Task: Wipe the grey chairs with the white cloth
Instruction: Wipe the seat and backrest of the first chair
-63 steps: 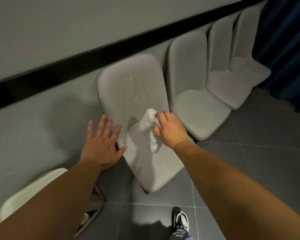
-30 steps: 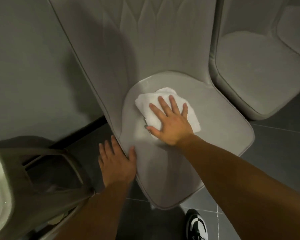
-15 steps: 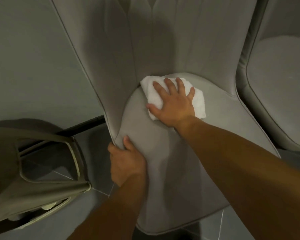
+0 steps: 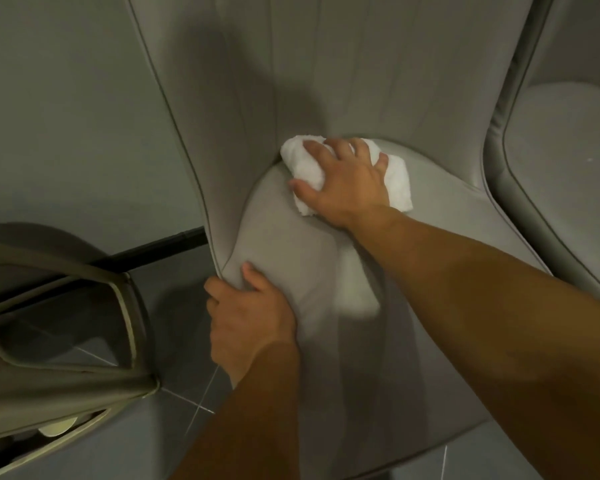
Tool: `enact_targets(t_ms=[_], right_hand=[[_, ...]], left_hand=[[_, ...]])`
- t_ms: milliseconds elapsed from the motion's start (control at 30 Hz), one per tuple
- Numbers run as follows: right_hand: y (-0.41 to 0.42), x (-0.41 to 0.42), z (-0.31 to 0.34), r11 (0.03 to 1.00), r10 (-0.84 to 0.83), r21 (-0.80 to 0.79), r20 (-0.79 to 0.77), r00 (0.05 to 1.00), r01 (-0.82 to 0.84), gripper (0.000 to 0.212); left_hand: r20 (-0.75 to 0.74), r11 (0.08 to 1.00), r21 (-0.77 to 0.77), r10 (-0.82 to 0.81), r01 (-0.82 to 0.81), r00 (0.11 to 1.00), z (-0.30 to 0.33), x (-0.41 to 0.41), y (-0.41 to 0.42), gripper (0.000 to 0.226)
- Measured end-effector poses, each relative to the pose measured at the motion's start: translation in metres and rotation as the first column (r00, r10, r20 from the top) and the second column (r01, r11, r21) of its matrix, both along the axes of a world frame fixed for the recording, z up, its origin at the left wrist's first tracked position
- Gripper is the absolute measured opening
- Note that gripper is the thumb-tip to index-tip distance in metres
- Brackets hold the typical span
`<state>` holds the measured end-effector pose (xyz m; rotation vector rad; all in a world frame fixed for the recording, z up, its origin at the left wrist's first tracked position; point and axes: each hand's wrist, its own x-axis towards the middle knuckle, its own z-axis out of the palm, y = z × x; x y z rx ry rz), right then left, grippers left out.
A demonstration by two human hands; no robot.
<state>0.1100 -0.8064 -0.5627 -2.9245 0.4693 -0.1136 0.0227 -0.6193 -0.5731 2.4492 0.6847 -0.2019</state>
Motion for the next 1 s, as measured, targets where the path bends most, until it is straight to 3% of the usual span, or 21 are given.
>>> enact_targets(t_ms=[233, 600, 767, 833, 900, 1000], right_hand=[[0.002, -0.022, 0.001, 0.996, 0.09, 0.004, -0.002, 0.996, -0.09, 0.069], [0.042, -0.158, 0.006, 0.981, 0.194, -0.008, -0.047, 0.98, -0.195, 0.077], [0.034, -0.076, 0.001, 0.998, 0.036, 0.052, -0.126, 0.991, -0.03, 0.083], [0.031, -0.028, 0.005, 0.994, -0.018, 0.107, -0.138, 0.99, 0.033, 0.085], [0.03, -0.001, 0.005, 0.987, -0.041, 0.146, -0.118, 0.992, 0.059, 0.085], [0.026, -0.001, 0.0, 0.994, -0.022, 0.103, -0.088, 0.996, 0.031, 0.079]], left_hand=[[0.034, 0.997, -0.037, -0.063, 0.064, 0.997, -0.006, -0.001, 0.005, 0.06], [0.072, 0.969, -0.107, -0.217, 0.224, 0.973, -0.011, 0.006, 0.017, 0.056], [0.074, 0.968, -0.12, -0.211, 0.219, 0.975, -0.017, 0.009, 0.018, 0.074], [0.135, 0.955, -0.049, -0.283, 0.292, 0.95, -0.017, 0.009, 0.019, 0.086], [0.196, 0.932, 0.073, -0.362, 0.355, 0.911, -0.017, 0.009, 0.018, 0.086], [0.21, 0.935, 0.069, -0.354, 0.347, 0.911, -0.017, 0.012, 0.013, 0.083]])
